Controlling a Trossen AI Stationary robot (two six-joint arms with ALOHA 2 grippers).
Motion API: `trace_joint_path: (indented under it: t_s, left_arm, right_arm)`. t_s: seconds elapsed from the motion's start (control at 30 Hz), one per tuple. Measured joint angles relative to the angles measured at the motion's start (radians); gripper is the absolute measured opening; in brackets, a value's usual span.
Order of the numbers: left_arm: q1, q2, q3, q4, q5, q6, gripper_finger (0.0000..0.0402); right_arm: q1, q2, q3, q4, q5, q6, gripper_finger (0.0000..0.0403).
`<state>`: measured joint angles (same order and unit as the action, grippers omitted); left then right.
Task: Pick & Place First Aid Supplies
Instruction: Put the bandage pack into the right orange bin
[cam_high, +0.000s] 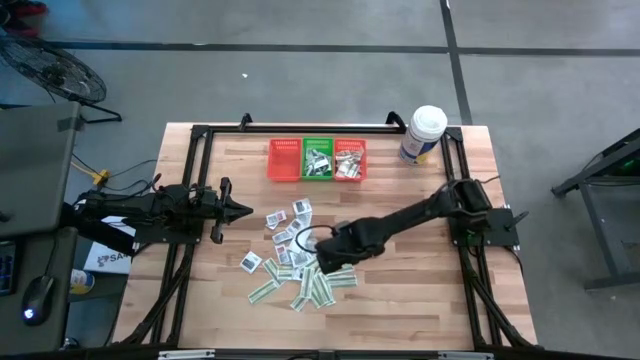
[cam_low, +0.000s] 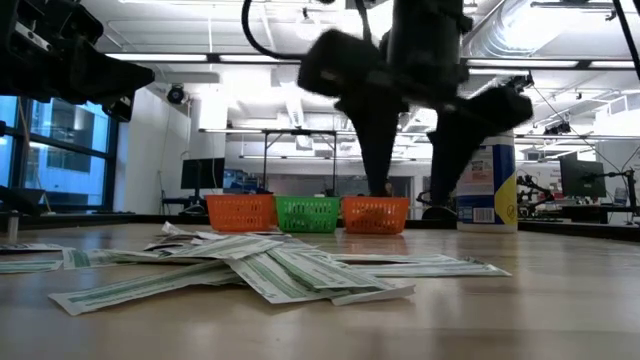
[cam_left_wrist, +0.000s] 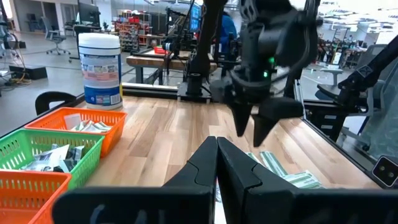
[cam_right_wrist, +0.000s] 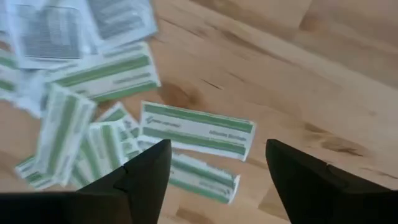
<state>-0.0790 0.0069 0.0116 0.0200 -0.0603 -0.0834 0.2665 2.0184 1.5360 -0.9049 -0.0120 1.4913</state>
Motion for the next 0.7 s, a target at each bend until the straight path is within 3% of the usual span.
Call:
trace_joint_path:
  t_s: [0.13,0.7]
  left_arm:
    - [0.000,0.000,0.000,0.000,0.000,0.000,0.0001]
    - [0.000,0.000,0.000,0.000,0.000,0.000,0.0001]
  right_arm:
    - [0.009,0.001,-0.066,0.136,0.008,0.037,0.0267]
    - [0.029,0.072,-0.075,0.181,0.002,0.079,0.0268]
